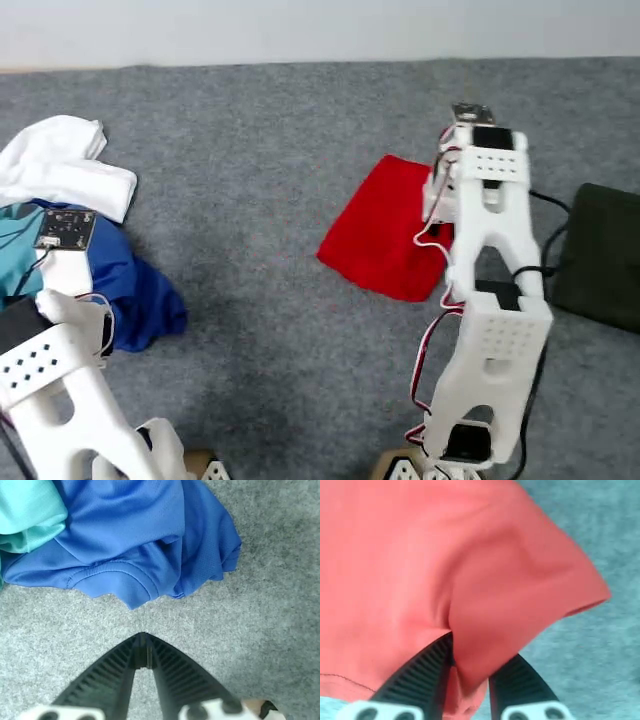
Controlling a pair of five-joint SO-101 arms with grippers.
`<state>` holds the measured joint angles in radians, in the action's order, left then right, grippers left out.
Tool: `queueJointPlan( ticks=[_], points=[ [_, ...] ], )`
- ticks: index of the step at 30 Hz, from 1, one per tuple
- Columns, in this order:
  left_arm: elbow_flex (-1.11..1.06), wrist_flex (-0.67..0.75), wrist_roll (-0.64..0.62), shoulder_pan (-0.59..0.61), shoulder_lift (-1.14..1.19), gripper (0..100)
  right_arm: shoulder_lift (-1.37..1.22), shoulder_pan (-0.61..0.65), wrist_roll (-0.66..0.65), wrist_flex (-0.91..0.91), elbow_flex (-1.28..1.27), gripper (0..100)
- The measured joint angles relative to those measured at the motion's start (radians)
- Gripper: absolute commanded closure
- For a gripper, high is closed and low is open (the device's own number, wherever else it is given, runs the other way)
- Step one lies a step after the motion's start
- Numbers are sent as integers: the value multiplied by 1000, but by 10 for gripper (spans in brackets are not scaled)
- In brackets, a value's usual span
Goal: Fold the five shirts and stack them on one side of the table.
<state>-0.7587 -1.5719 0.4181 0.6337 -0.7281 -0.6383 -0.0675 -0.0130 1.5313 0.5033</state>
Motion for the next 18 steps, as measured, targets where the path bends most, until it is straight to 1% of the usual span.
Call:
queueJointPlan(
  ticks=[3, 8, 12, 18],
  points=[
    [0, 0, 0, 0, 0, 996, 0, -58, -61, 6, 6, 989],
    [0, 0, 0, 0, 0, 996, 0, -152, -167, 9, 118, 989],
    [0, 0, 0, 0, 0, 996, 0, -199, -227, 9, 167, 989],
    [0, 0, 0, 0, 0, 996, 0, -256, -302, 9, 172, 989]
  ],
)
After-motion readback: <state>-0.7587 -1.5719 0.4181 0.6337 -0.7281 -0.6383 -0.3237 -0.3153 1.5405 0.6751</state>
